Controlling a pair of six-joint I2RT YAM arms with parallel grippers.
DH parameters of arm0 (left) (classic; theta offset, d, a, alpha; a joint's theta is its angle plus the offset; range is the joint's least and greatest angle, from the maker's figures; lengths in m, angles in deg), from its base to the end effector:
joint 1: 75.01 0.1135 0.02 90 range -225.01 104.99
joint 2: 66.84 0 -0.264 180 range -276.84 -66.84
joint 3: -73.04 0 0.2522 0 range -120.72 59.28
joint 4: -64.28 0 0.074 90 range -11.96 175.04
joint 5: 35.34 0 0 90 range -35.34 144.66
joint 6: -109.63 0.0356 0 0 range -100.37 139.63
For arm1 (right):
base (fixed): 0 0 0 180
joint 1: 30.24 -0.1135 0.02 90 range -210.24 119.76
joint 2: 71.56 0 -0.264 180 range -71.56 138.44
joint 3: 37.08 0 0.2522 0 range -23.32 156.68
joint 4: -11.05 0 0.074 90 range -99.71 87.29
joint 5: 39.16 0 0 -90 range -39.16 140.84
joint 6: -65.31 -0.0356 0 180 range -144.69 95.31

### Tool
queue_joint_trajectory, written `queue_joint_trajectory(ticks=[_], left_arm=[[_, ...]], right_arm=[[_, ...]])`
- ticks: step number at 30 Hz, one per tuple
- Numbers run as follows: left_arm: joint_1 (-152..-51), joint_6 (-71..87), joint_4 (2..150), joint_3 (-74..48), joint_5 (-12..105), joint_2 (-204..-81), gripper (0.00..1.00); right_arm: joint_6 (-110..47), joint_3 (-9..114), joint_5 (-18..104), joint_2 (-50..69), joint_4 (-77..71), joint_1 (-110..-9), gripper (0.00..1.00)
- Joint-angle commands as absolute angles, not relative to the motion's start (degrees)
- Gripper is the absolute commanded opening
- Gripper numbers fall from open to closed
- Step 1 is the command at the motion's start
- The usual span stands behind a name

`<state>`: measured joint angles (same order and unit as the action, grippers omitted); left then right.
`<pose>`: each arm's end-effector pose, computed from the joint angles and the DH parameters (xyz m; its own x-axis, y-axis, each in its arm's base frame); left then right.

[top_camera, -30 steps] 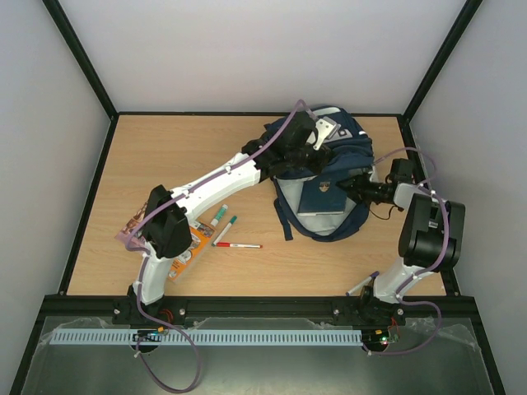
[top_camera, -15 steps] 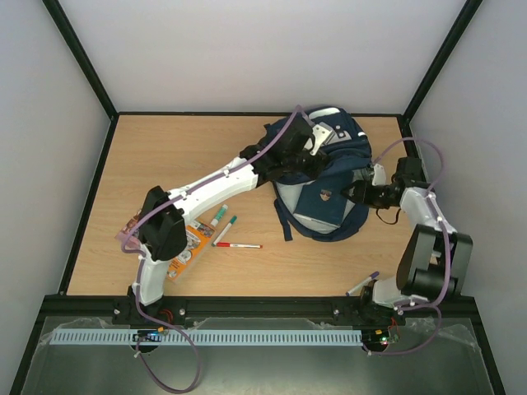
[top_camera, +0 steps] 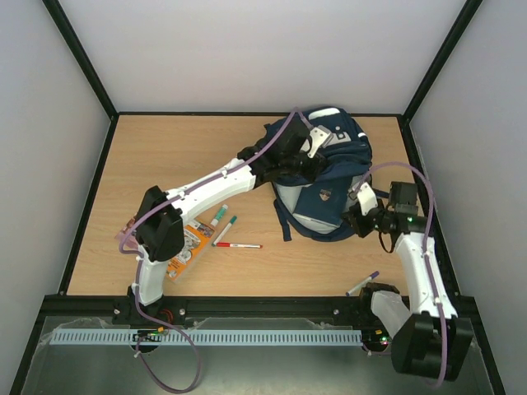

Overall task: Pack the student bag
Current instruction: Place the book in the student bag.

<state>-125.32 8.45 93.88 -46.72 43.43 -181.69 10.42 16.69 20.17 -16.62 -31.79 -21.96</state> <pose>0.3020 -0.3747 0.3291 -0.4300 0.2203 -0.8756 0.7996 0.5433 -0.2560 0.1963 -0.0102 0.2518 -0.4249 -0.4381 -0.7922 -0.5911 0.7971 -0.1237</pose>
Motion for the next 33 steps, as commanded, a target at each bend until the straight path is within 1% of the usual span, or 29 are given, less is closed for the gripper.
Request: queue_joint_trajectory(ticks=[1,4,8,11,16,21,26,30,33], left_arm=[[-124.80,9.17,90.05,-47.90,39.69,-178.23,0.03],[-124.72,9.69,90.34,-48.72,38.41,-178.01,0.03],[-124.60,9.72,90.65,-48.55,37.34,-177.15,0.03],[-124.52,9.62,91.28,-48.47,36.00,-176.37,0.03],[-124.25,9.73,91.90,-47.76,35.68,-174.82,0.03],[-123.67,8.57,89.48,-44.82,34.42,-173.37,0.03],[-123.16,8.03,89.06,-44.79,32.83,-174.06,0.03],[-122.77,7.75,89.22,-44.94,31.99,-174.65,0.03],[-122.71,8.14,90.08,-45.13,31.67,-175.10,0.03]], right_arm=[[19.20,12.98,25.83,-20.36,-31.30,-26.35,0.37],[18.84,12.62,32.33,-19.85,-29.16,-32.28,0.36],[18.29,12.02,43.66,-16.68,-25.27,-42.71,0.36],[17.68,11.70,49.89,-13.68,-22.15,-47.68,0.43],[15.79,12.94,57.55,-6.69,-18.67,-54.42,0.46],[15.43,15.59,64.55,-1.29,-17.43,-56.42,0.47],[19.77,13.50,68.78,-1.40,-16.61,-56.43,0.54],[21.28,11.05,71.57,-1.19,-14.10,-56.27,0.54],[23.55,8.51,74.74,-1.06,-9.35,-55.85,0.53]])
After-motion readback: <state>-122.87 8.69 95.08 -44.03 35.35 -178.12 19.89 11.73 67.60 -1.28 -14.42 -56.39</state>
